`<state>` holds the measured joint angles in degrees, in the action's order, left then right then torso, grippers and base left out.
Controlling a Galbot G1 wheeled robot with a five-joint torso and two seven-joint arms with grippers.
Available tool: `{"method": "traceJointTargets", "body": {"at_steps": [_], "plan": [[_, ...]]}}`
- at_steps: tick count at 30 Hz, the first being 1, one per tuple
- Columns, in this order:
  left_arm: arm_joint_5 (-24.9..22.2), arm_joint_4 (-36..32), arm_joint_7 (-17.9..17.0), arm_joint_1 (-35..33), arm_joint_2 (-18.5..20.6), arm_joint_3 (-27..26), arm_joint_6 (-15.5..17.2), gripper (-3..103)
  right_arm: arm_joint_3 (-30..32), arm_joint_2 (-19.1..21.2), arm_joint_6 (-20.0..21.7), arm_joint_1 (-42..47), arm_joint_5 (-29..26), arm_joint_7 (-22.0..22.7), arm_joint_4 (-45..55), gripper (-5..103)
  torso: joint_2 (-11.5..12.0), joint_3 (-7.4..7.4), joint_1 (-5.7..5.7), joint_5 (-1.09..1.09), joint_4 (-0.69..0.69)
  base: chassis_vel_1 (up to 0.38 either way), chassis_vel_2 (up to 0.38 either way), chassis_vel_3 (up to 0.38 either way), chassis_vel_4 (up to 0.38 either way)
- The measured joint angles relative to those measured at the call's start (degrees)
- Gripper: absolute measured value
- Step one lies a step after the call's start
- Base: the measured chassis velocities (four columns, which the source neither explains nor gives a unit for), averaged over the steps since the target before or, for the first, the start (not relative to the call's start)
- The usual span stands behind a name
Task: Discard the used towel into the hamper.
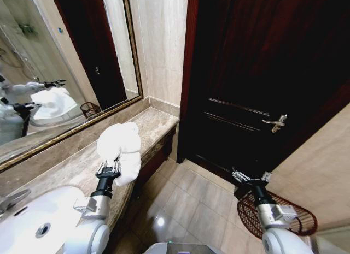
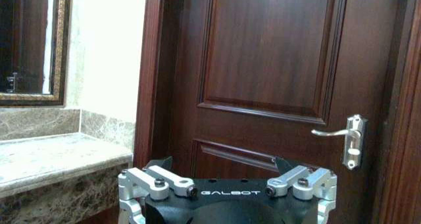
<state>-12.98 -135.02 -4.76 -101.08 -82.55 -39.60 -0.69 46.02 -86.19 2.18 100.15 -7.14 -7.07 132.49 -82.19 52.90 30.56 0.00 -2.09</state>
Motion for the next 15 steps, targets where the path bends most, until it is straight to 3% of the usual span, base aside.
{"method": "traceJointTargets", "body": {"at_steps": [15], "plan": [[0.4, 0.2, 0.0, 0.4, -0.2, 0.7, 0.0, 21, 0.0, -0.1, -1.3, -0.5, 0.8, 0.2, -1.3, 100, 0.0, 0.01, 0.02, 0.0, -0.01, -0.007, -0.021, -0.016, 0.002]]}}
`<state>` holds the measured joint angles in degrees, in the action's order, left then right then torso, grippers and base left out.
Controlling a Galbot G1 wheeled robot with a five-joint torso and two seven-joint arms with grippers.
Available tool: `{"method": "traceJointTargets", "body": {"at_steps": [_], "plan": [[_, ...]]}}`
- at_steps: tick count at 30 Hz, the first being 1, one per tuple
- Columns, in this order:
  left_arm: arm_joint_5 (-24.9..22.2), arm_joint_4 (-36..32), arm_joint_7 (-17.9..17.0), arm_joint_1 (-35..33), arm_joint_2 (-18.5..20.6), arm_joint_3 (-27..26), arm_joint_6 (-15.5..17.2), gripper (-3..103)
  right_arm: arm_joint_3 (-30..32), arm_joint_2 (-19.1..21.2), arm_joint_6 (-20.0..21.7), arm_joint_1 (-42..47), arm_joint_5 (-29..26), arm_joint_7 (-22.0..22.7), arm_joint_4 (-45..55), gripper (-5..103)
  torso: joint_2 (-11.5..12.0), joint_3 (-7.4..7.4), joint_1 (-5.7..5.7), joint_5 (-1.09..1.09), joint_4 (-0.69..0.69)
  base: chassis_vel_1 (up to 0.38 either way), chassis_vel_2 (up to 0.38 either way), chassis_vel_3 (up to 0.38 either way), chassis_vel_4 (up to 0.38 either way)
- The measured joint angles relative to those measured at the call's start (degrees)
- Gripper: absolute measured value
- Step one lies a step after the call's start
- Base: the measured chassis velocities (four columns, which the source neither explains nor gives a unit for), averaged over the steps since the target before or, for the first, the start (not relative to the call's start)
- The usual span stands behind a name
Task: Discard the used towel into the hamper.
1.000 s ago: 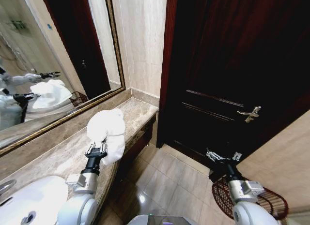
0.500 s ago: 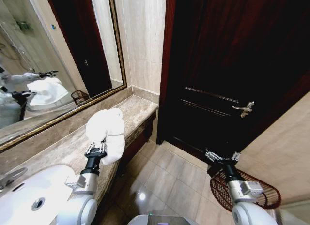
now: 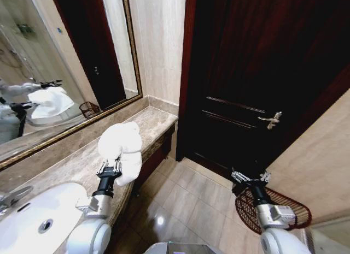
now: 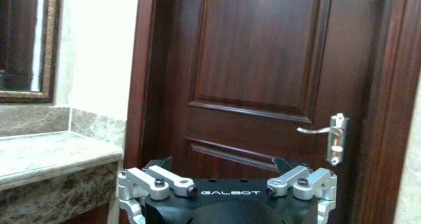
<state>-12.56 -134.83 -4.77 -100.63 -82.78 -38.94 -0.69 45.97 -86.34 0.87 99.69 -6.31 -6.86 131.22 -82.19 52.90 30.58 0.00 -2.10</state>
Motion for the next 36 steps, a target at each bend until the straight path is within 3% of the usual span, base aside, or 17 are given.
{"method": "traceJointTargets", "body": {"at_steps": [36], "plan": [[0.1, 0.4, 0.3, 0.1, -0.9, 0.1, -0.3, 21, -0.9, 0.4, 0.6, -0.5, -0.1, 2.0, 0.2, 100, 0.0, -0.01, -0.02, 0.0, 0.01, -0.102, -0.11, -0.103, -0.106]]}}
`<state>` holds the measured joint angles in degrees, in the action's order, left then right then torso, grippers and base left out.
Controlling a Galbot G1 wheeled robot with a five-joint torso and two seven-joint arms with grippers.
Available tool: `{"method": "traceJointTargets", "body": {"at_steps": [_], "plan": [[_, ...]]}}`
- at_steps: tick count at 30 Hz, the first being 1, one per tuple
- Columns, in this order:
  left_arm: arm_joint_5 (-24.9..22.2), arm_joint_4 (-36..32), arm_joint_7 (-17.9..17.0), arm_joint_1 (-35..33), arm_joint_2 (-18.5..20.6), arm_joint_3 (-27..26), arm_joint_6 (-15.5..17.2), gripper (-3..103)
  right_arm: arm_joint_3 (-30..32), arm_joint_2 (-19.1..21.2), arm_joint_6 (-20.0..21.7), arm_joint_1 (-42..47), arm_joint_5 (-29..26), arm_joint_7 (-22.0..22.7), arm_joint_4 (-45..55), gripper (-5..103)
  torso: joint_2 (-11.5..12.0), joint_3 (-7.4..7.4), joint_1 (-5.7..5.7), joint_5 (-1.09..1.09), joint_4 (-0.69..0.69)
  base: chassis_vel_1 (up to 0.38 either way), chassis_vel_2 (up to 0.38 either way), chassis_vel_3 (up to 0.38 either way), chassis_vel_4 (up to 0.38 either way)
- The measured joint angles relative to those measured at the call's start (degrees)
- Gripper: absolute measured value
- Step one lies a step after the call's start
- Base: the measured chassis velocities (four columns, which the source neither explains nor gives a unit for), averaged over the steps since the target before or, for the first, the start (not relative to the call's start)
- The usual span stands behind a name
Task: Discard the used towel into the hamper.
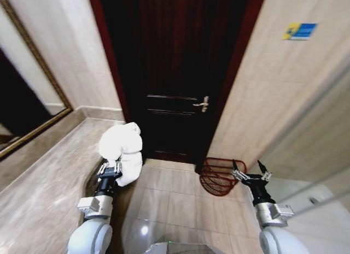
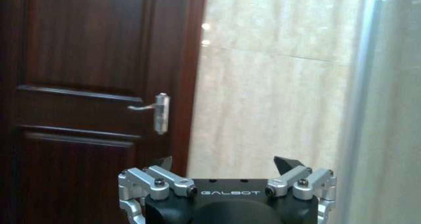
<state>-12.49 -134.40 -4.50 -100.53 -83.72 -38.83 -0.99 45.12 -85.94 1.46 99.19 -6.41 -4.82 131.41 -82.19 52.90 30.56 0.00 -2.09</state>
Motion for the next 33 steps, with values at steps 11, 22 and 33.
{"method": "traceJointTargets", "body": {"at_steps": [11, 22, 33], "plan": [[0.4, 0.9, 0.1, 0.8, -0.5, 0.1, -2.1, 21, 0.1, 0.1, 0.5, 0.2, -0.2, 0.3, 0.0, 100, 0.0, 0.0, 0.0, 0.0, 0.02, -0.106, -0.108, -0.109, -0.108], [0.6, 0.5, 0.1, 0.8, -0.4, 0.1, -2.1, 21, 0.1, 0.1, 0.7, 0.3, -0.3, 0.4, 0.3, 100, 0.0, 0.0, 0.0, 0.0, -0.01, -0.012, -0.002, -0.002, -0.007], [0.7, 0.3, 0.2, 0.7, -0.6, 0.2, -2.1, 21, 0.2, 0.0, 0.3, 0.5, -0.4, 0.4, 0.2, 100, 0.0, 0.0, 0.0, 0.0, -0.01, -0.038, -0.033, 0.039, 0.039]]}}
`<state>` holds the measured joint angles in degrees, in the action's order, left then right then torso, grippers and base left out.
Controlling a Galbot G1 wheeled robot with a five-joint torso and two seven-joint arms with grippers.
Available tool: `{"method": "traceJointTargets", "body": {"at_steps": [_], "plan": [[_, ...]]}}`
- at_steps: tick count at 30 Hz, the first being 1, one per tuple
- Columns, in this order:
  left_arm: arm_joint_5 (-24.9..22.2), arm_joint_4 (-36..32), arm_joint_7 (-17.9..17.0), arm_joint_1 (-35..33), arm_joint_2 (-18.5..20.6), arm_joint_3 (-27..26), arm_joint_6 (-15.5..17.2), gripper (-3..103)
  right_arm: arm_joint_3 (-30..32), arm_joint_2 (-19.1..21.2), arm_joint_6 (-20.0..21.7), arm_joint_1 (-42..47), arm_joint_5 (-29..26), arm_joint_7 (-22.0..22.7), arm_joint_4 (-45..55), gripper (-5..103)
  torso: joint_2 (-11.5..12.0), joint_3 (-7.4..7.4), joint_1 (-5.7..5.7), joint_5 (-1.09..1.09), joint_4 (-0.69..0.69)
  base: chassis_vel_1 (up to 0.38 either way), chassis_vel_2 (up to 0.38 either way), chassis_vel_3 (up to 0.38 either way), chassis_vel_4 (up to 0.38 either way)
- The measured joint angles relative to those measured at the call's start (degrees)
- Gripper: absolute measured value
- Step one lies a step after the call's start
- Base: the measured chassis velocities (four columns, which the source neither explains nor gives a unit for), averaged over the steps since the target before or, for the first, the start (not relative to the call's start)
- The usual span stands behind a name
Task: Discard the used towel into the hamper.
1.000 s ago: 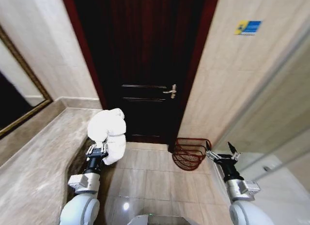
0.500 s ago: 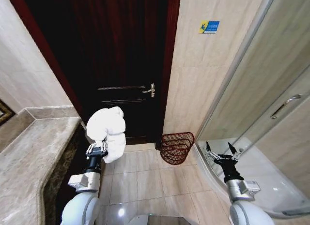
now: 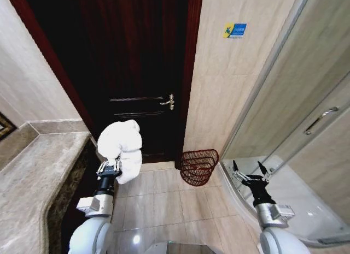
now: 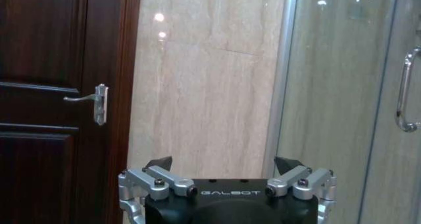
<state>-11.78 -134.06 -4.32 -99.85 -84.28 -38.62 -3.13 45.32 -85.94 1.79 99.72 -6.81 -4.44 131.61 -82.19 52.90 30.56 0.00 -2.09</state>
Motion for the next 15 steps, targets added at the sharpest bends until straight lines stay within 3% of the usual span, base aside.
{"method": "traceJointTargets", "body": {"at_steps": [15], "plan": [[1.1, -0.5, 0.0, -0.2, -0.4, 0.4, 0.0, 21, 0.0, -0.2, -0.4, 0.2, 0.1, 0.0, -0.1, 100, 0.0, 0.0, 0.0, 0.0, 0.0, -0.022, -0.03, 0.026, 0.03]]}}
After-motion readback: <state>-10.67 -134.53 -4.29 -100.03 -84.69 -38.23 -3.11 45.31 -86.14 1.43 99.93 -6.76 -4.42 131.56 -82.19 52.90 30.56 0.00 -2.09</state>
